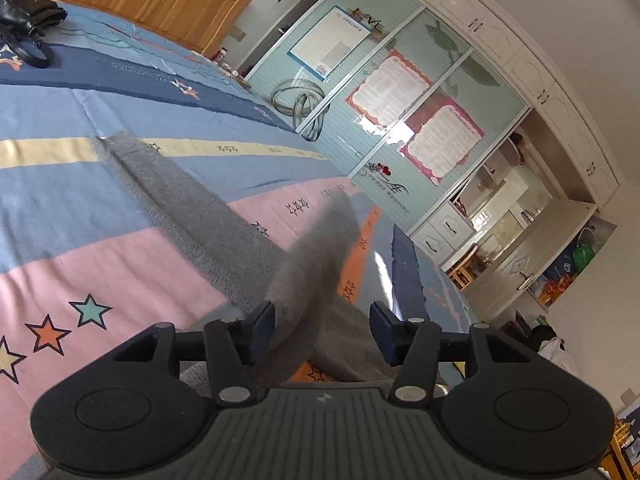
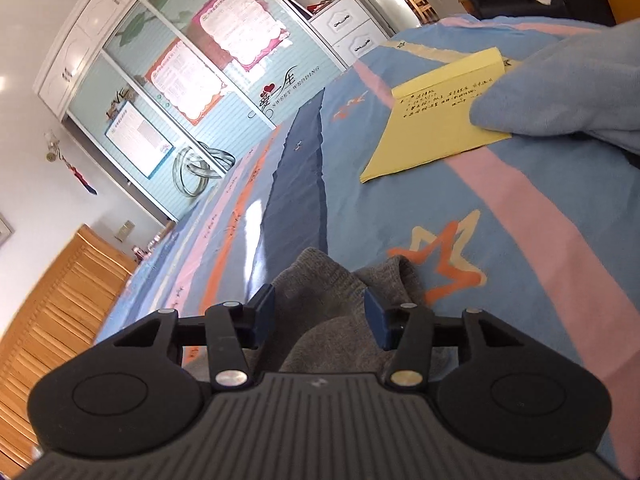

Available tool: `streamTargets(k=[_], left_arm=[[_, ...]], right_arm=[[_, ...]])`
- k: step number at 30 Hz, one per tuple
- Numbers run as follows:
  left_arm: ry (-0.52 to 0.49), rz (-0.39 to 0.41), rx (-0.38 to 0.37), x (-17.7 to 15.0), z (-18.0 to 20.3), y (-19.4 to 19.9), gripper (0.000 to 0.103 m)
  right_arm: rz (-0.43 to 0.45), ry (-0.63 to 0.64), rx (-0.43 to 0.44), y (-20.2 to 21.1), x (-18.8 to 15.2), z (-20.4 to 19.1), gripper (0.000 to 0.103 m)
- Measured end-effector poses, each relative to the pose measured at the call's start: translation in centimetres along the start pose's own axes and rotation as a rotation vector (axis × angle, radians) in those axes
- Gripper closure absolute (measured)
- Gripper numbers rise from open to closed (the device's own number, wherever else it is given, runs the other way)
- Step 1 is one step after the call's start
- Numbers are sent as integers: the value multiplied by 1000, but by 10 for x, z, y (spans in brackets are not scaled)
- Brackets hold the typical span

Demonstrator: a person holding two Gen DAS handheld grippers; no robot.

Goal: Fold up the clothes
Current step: 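Lay the grey sleeve flat on the bed and open both grippers, then lift both open grippers away from the grey sweater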

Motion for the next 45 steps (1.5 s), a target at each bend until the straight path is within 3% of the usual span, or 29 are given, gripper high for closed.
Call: streamTargets(k=[2,4,7,10,14,17,19,22,25,26,31,34,37,40,42,45], left_arm=[[-2,65,62,0,-3,3,27],[-22,168,137,5,-11,9,26],[-56,262,211,18,-26,12,25],[-45,317,303,28,-47,13,25],[-57,317,416,26,-66,7,25],[-89,284,448,21,-75,-2,24],[-94,266,467,22,-83,-9,23],[-57,215,494,27,-101,-23,18],[49,105,411,31,-119,-37,18],[80,67,372,31,-123,-41,18],[139,-83,250,26,-129,-54,18],[149,-108,218,26,-131,-56,18],[181,-114,219,29,-140,-57,18],[214,-108,228,34,-149,-58,18],[231,-111,227,38,-153,-59,18],[252,-109,221,44,-157,-58,18]], right_arm=[[-23,121,-45,-8,-2,-10,47],[-49,205,-35,-10,-7,-24,46],[-48,233,94,4,-22,-50,39],[-54,163,229,23,-44,-75,34],[-240,4,496,27,-97,-131,30],[-409,-7,568,14,-141,-187,30],[-498,5,546,0,-166,-218,31],[-532,78,527,-4,-191,-256,30],[-488,255,499,8,-202,-294,30],[-490,261,463,10,-204,-298,29],[-524,-90,350,-6,-205,-261,28],[-503,-128,310,-19,-204,-261,20],[-517,-60,225,-31,-206,-278,17],[-516,135,220,-23,-209,-314,17],[-534,297,124,-22,-220,-334,14],[-613,278,58,-36,-232,-329,14]])
Point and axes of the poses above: each gripper's, at about its wrist camera, not at the fingertips, and y roughly against the way its jaws point, z to its right, x to its top, the point moved 1 cm from there along -y, roughly the way its jaws point, and after that the axes turned 9 degrees about z, right-handed, at the moved point
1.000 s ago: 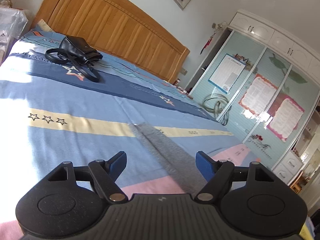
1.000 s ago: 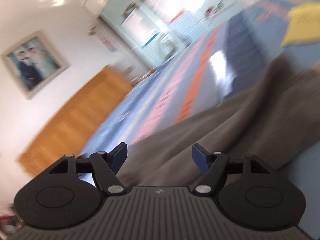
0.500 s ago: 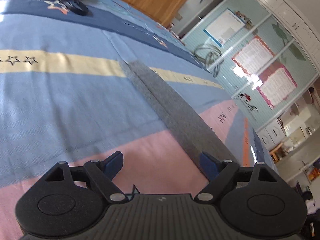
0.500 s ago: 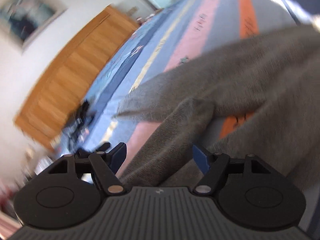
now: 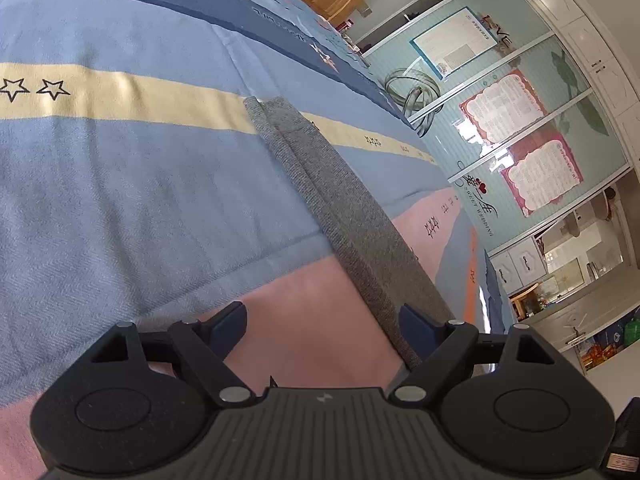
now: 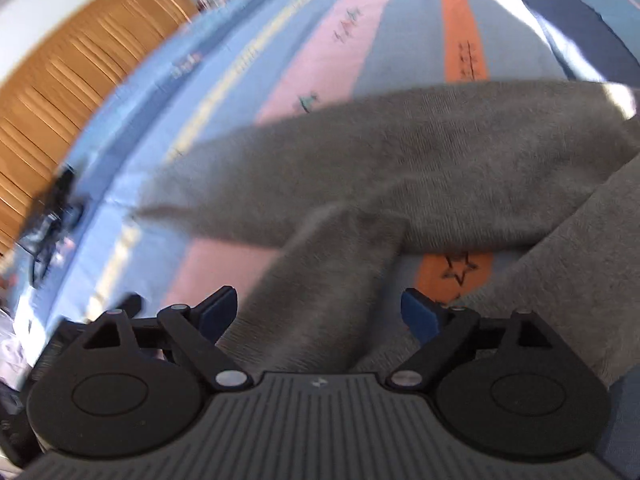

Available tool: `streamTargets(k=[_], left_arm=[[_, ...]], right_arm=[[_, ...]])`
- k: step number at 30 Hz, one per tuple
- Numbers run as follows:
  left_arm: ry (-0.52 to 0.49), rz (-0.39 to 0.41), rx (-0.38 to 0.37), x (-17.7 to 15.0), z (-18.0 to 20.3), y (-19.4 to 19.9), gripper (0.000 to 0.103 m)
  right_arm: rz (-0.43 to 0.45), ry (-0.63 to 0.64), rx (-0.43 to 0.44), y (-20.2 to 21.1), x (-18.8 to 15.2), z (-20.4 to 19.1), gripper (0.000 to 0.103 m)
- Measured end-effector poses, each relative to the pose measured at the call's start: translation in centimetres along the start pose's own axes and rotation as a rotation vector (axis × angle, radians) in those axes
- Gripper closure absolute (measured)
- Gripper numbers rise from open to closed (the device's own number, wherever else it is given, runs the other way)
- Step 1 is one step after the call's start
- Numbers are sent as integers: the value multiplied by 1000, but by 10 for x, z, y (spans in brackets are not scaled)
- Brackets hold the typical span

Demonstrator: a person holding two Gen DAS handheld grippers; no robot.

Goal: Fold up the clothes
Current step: 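Lift both open grippers away from the grey sweater, then lower the left gripper onto the grey sweater edge beside the sleeve strip and close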

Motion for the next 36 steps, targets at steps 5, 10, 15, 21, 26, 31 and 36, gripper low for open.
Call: streamTargets(k=[5,10,15,21,26,31,36], left_arm=[[33,45,-4,17,-8,6,17],[92,218,-31,53,-18,39,17],[89,547,6,91,-23,99,12],[12,610,142,102,-21,107,9],[-118,447,197,103,-15,87,8],[-220,275,151,87,-9,67,8],[-352,120,87,78,3,55,5]], right_arm=[[-6,-154,227,-14,0,17,56],[14,111,529,5,-1,-40,87],[-137,436,686,0,-18,-122,70],[170,753,377,34,-58,-146,28],[434,1192,140,74,-150,-144,7],[394,1381,57,88,-204,-113,15],[328,1455,89,81,-208,-116,44]])
Point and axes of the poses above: each gripper's, at about its wrist camera, not at the fingertips, and y roughly against the way its jaws point, z to its right, x to its top, the point moved 1 cm from there along -y, roughly the way its jaws point, and after that the axes turned 9 degrees about z, right-handed, at the moved point
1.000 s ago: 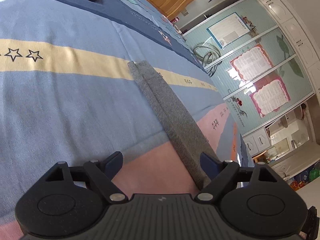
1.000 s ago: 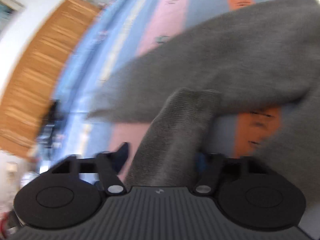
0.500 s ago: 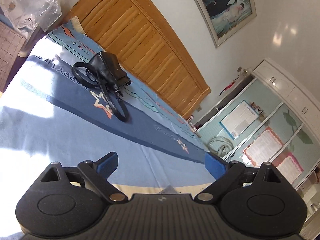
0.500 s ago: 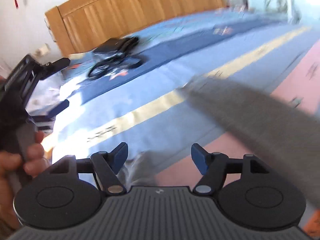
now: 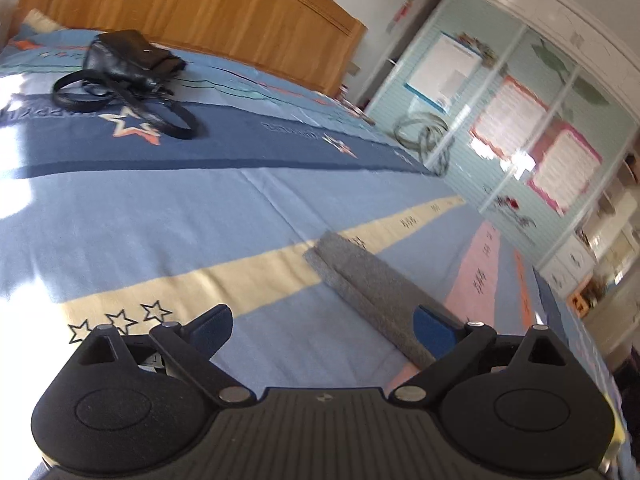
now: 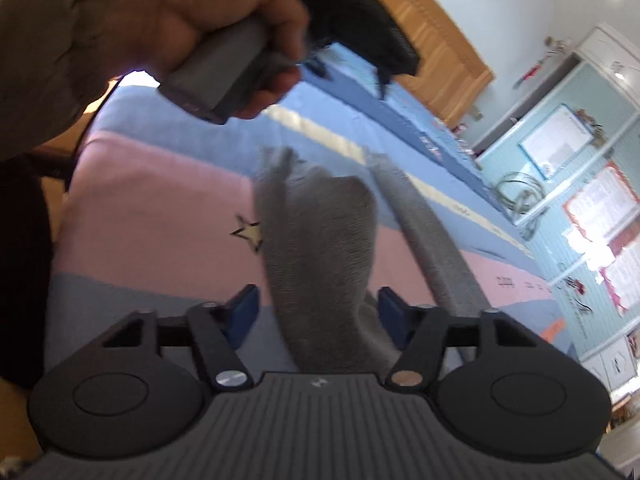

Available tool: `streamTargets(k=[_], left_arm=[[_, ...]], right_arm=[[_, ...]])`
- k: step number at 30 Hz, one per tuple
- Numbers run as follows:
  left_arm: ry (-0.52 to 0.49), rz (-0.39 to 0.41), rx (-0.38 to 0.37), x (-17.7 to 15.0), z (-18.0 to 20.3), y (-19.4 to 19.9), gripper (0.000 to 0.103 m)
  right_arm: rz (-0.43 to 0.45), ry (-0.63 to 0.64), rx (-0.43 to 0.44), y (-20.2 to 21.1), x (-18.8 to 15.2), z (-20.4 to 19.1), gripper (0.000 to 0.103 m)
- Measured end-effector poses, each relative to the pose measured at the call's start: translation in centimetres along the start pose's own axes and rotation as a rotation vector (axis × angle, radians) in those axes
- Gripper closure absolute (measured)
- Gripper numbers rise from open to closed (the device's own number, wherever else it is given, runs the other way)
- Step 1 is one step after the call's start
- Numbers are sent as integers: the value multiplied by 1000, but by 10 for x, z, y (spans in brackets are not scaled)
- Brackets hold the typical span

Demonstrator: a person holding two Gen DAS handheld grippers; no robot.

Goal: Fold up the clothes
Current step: 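Lower the left gripper onto the grey sweater edge beside the sleeve strip and close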

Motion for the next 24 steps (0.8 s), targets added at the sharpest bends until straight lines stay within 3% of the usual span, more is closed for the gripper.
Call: streamTargets(k=[2,4,7,9,12,17,18,24], left_arm=[[-63,-79,-60,-3,5,3,5],[-38,-146,-104,-5,-2,16,5],[166,-227,-160,-17,-31,42,5],[287,-263,-156,-33,-48,58,6],[395,-267,-114,-56,-64,65,8],[501,-273,-106,-81,-64,47,14],[502,-270,-103,-85,-61,41,20],[495,-215,-85,-89,-48,27,20]], right_arm=[[19,15,-10,-3,5,3,45],[47,-3,-85,8,4,15,43],[75,-106,-171,34,-9,33,36],[96,-193,-216,52,-26,40,35],[142,-450,-247,76,-61,51,30],[232,-854,-272,110,-119,65,28],[241,-895,-280,115,-127,67,28],[261,-979,-358,134,-158,77,26]])
Point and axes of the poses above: each gripper's, at about its wrist camera, not at the fingertips, and y roughly against the way its jaws point, z to its right, x to its top, the point moved 1 cm from there along -y, roughly the way its jaws point, and after that the axes turned 9 degrees about z, right-handed, at the moved point
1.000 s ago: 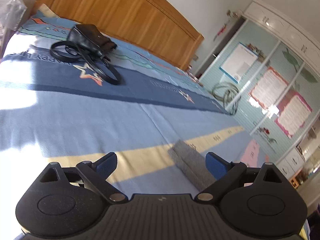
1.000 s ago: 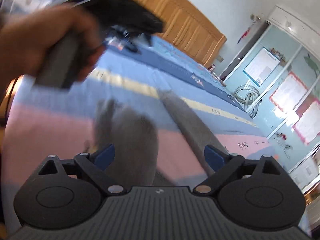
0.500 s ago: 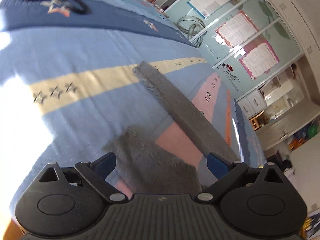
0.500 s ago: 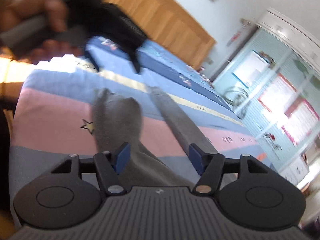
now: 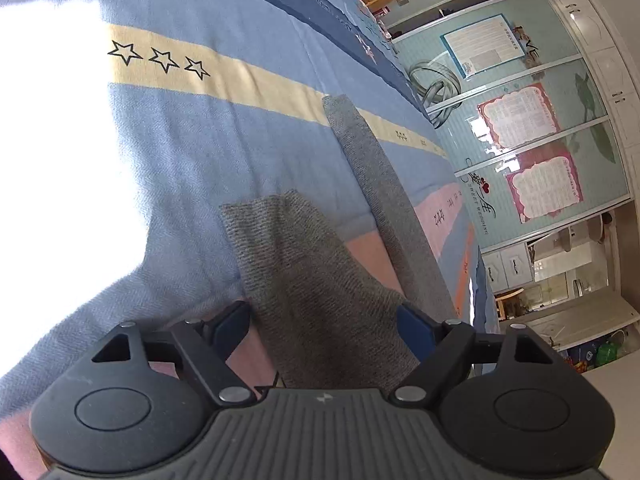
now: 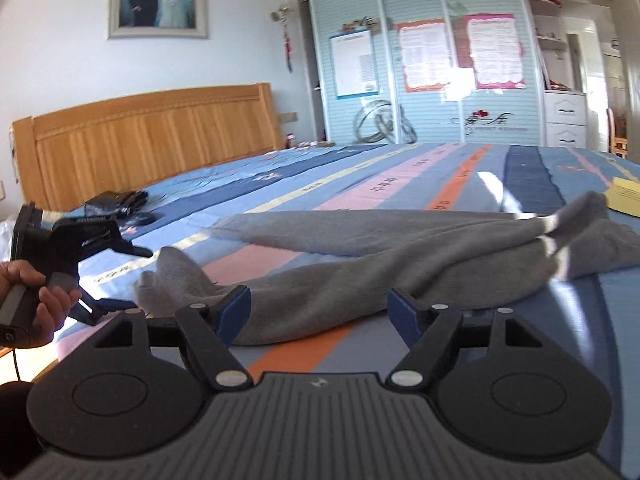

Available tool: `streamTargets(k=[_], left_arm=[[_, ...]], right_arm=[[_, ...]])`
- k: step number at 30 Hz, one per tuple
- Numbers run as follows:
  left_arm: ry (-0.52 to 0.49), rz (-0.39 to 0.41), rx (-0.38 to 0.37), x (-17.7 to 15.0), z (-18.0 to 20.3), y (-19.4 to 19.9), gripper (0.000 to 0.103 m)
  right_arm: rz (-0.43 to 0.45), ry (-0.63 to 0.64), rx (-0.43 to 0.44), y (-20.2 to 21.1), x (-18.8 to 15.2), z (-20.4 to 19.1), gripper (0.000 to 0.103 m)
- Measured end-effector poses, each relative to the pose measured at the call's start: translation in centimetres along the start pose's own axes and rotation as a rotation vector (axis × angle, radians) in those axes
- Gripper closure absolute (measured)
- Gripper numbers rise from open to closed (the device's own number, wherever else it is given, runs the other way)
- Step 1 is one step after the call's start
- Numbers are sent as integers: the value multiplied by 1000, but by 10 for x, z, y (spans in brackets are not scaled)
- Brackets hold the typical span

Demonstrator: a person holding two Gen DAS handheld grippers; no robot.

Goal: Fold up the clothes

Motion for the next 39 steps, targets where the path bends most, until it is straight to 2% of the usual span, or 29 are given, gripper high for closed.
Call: streamTargets(k=[5,7,9,12,16,20,22,24,26,31,35,39], left_arm=[[-29,43,9,-6,6,2,22],[-41,64,8,-9,6,5,28],[-38,77,10,-10,0,8,43],[-47,75,19,-9,-4,9,55],[-57,75,15,-9,0,5,50],[-67,76,23,-8,5,-2,50],[-96,76,50,-10,7,-5,59],[-91,63,87,-10,3,-6,95],[-34,52,59,-8,-8,-5,95],[-100,82,40,-8,6,14,98],[-44,133,-90,3,30,55,98],[39,182,-202,19,57,93,98]], right_arm=[[9,-90,-25,0,-9,24,25],[8,-102,-27,1,-12,28,25],[4,-109,-24,2,-14,32,25],[1,-121,-33,4,-15,37,25],[-6,-163,-47,3,-17,46,25],[-13,-169,-59,5,-21,50,25],[-14,-171,-66,5,-22,52,25],[-10,-172,-71,6,-22,52,25],[-5,-173,-75,7,-21,53,25],[-2,-163,-75,7,-21,52,25],[-16,-132,-56,5,-20,50,25],[-32,2,-49,0,-19,38,25]])
Point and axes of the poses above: each gripper's, at about its wrist camera, not at the fingertips, and y roughly against the way its jaws point, z to its right, x to its top, the point moved 1 cm from there along -y, roughly the way its jaws point, and after that the axes turned 9 degrees about z, right-handed, at the moved point
